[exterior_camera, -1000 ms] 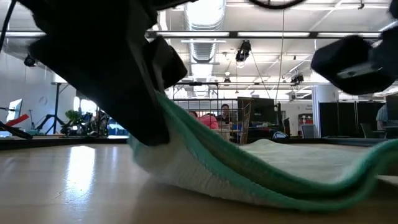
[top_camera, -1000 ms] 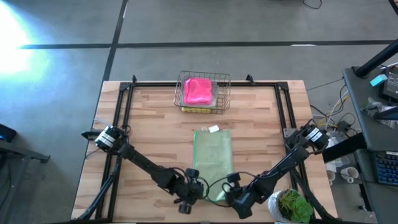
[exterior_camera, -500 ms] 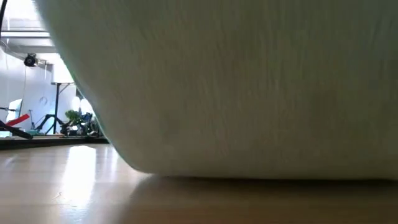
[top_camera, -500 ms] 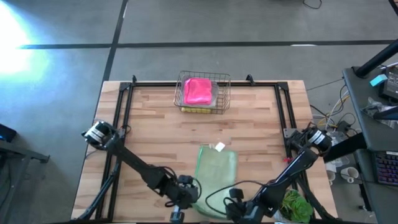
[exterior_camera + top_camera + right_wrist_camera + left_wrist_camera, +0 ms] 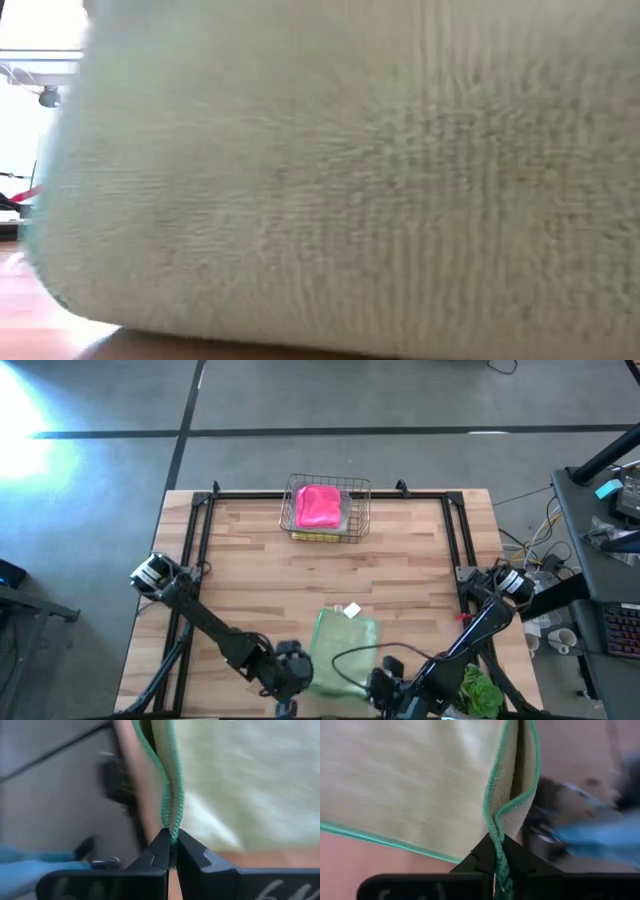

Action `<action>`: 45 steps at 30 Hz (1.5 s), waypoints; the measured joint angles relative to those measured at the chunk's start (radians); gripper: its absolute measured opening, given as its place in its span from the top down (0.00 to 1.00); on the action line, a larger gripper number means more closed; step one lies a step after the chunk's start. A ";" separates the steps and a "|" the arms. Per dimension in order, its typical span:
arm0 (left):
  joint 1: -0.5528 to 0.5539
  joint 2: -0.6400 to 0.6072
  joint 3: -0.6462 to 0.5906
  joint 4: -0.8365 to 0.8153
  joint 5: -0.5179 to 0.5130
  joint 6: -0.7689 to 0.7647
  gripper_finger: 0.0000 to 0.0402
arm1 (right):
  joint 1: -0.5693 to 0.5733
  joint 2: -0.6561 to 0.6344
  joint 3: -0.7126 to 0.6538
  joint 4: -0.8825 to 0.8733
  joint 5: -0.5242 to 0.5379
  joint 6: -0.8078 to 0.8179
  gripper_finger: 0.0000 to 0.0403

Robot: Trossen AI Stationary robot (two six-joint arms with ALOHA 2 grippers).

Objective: Fold microfiber towels
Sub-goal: Fold the blue towel

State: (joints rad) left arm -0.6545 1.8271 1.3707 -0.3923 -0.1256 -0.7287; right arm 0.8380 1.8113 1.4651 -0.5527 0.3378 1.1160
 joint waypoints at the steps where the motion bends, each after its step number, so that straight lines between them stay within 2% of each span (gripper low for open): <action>1: 0.013 0.000 0.002 -0.013 -0.034 -0.001 0.99 | -0.004 0.000 0.000 -0.045 0.004 0.039 0.98; 6: 0.083 -0.001 0.004 -0.070 -0.125 -0.045 0.99 | -0.026 0.000 -0.001 -0.234 0.056 0.206 0.98; 11: 0.151 -0.001 0.004 -0.142 -0.164 -0.128 0.99 | -0.072 0.000 -0.001 -0.371 0.086 0.334 0.98; 18: 0.234 -0.001 0.003 -0.149 -0.168 -0.130 0.99 | -0.147 -0.001 -0.008 -0.515 0.084 0.329 0.98; 24: 0.277 0.008 -0.009 -0.150 -0.161 -0.123 0.99 | -0.212 -0.001 -0.030 -0.525 0.083 0.234 0.98; 36: 0.324 0.010 -0.051 -0.142 -0.136 -0.120 0.99 | -0.256 -0.001 -0.084 -0.515 0.073 0.217 0.97; 40: 0.334 0.010 -0.051 -0.143 -0.135 -0.120 0.99 | -0.257 -0.001 -0.084 -0.515 0.054 0.211 0.94; 45: 0.340 0.010 -0.051 -0.133 -0.135 -0.074 0.95 | -0.265 -0.001 -0.085 -0.520 0.040 0.226 0.86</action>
State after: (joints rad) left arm -0.3142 1.8374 1.3193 -0.5248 -0.2607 -0.8028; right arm 0.5726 1.8103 1.3803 -1.0731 0.3782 1.3419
